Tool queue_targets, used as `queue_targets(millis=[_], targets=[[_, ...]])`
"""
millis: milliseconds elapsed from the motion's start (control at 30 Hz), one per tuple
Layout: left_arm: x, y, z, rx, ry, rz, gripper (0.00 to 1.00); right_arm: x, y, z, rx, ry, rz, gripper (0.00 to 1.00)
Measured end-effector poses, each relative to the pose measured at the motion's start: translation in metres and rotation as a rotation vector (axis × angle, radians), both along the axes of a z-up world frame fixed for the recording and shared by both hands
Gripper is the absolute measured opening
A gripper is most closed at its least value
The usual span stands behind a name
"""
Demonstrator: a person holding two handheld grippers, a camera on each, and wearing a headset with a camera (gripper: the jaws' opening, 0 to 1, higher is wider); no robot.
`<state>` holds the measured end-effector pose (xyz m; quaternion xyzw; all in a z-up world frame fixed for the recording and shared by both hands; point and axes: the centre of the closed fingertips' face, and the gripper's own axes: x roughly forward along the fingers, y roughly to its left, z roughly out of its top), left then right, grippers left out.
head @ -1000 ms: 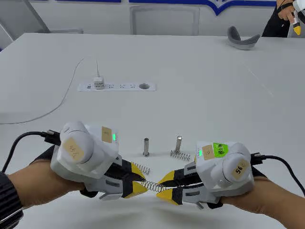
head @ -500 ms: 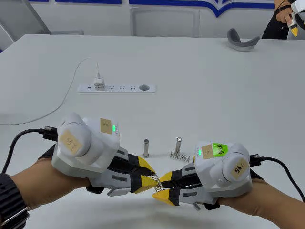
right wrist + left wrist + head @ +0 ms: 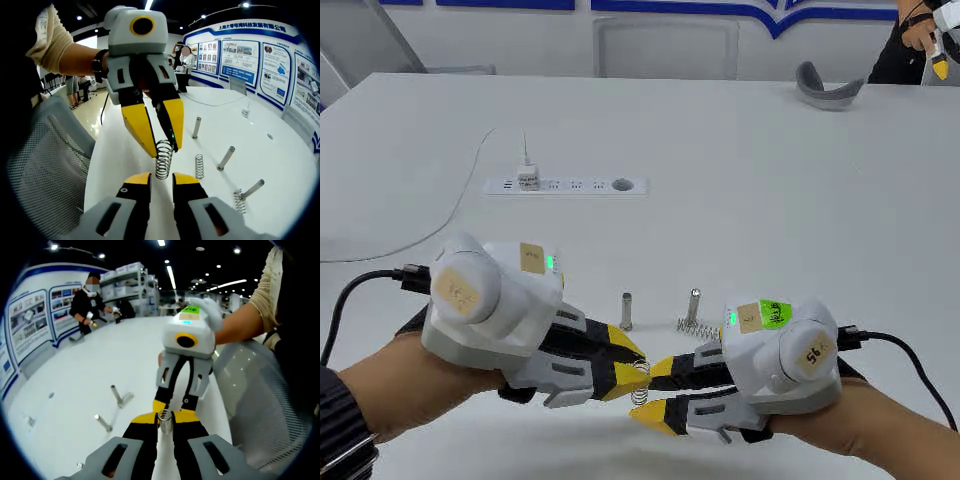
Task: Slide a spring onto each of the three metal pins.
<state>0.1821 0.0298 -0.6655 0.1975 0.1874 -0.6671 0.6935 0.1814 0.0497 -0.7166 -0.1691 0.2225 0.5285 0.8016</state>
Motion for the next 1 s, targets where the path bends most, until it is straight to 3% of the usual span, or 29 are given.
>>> queue_targets(millis=[267,767,1000], targets=[[0.012,0.014,-0.001,0.011,-0.006,0.036,0.10,0.003,-0.006,0.003,0.006,-0.003,-0.025,0.27],[0.047,0.046,0.004,-0.003,-0.022,0.166,0.10,0.008,-0.016,0.003,0.021,-0.004,-0.072,0.52],[0.063,0.061,0.007,-0.006,-0.037,0.230,0.10,0.009,-0.027,0.002,0.017,-0.002,-0.100,0.56]])
